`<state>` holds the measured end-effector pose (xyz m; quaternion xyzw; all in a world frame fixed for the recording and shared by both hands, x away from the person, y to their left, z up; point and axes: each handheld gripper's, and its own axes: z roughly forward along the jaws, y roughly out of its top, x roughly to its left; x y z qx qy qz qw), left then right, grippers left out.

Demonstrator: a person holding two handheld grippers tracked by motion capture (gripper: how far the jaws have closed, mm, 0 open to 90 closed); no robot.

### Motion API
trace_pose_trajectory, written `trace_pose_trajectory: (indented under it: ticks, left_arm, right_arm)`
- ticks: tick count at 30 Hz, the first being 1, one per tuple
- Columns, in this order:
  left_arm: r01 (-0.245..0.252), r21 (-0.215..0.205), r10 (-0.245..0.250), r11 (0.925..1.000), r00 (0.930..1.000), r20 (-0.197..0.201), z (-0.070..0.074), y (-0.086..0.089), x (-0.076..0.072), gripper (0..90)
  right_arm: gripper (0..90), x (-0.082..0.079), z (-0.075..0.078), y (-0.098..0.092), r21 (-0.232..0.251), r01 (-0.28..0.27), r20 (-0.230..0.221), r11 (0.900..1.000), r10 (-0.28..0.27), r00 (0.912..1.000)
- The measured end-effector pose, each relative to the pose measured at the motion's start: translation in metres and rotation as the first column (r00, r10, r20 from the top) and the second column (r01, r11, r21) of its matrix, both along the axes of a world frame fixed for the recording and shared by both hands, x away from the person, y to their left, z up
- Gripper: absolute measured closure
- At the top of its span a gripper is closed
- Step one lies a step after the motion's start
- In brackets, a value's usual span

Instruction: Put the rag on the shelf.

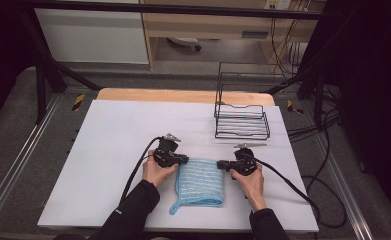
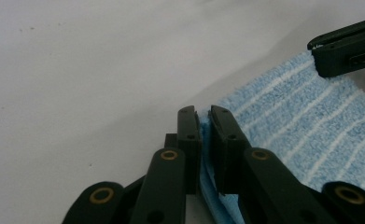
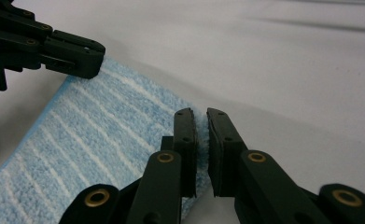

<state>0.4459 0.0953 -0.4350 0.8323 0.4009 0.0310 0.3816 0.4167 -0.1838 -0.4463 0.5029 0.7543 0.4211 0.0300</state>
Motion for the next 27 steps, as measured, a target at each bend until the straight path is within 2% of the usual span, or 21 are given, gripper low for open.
trace_pose_trajectory:
  ticks: [8,14,20,27]
  left_arm:
    - [-0.014,-0.048,0.018,0.9987,0.9976,0.067,0.016,0.009,-0.013,82.9]
    - [-0.014,-0.063,0.022,0.9979,0.9914,0.129,0.027,0.013,-0.026,82.8]
    - [-0.002,-0.09,0.019,0.9959,0.9828,0.184,0.037,0.018,-0.041,82.8]
    - [0.008,-0.111,0.018,0.9938,0.973,0.23,0.047,0.019,-0.055,82.8]
  right_arm:
    - [83.3,-0.011,0.018,0.003,0.004,-0.009,0.107,1.0,0.008,0.9942]
    - [83.3,-0.018,0.03,0.006,-0.001,-0.012,0.184,1.0,0.012,0.9828]
    - [83.3,-0.025,0.039,0.005,0.022,-0.03,0.229,0.999,0.025,0.9732]
    - [83.3,-0.034,0.051,0.005,0.009,-0.044,0.283,0.999,0.04,0.9584]
